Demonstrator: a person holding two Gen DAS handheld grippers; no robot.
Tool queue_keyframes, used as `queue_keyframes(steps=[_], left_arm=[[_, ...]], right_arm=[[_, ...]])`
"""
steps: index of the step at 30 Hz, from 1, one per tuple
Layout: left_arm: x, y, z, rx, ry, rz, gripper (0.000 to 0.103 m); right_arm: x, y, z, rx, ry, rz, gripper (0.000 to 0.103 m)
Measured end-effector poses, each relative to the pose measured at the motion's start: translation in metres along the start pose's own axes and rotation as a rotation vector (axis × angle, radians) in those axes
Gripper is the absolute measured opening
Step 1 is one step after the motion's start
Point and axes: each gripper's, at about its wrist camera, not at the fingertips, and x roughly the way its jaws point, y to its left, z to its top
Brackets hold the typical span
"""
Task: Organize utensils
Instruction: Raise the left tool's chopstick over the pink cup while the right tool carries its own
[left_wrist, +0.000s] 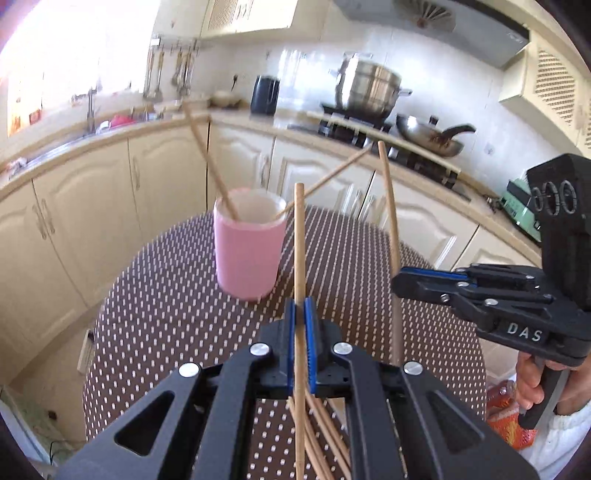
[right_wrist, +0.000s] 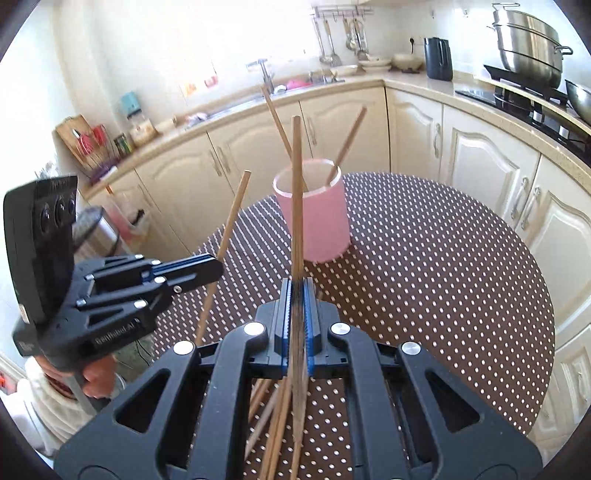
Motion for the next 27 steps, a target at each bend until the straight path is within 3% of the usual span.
queue_keyframes(steps=[9,18,27], left_arm=[[-0.011,-0.003,0.029,0.004,-0.166,-0.039,0.006],[-0.017,0.022,0.064,-0.051,-0.413,-0.049,0.006],[0.002,0.046,0.102,-0.112,-0.527,-0.038,0.006]], right_arm=[[-0.012,0.000,0.023,-0.005,-0.075,0.013,0.007],[-0.022,0.005,0.059,-0.008,-0.212,-0.021,0.007],[-0.014,0.006,0.098,-0.003,-0.323,-0.014,0.006]])
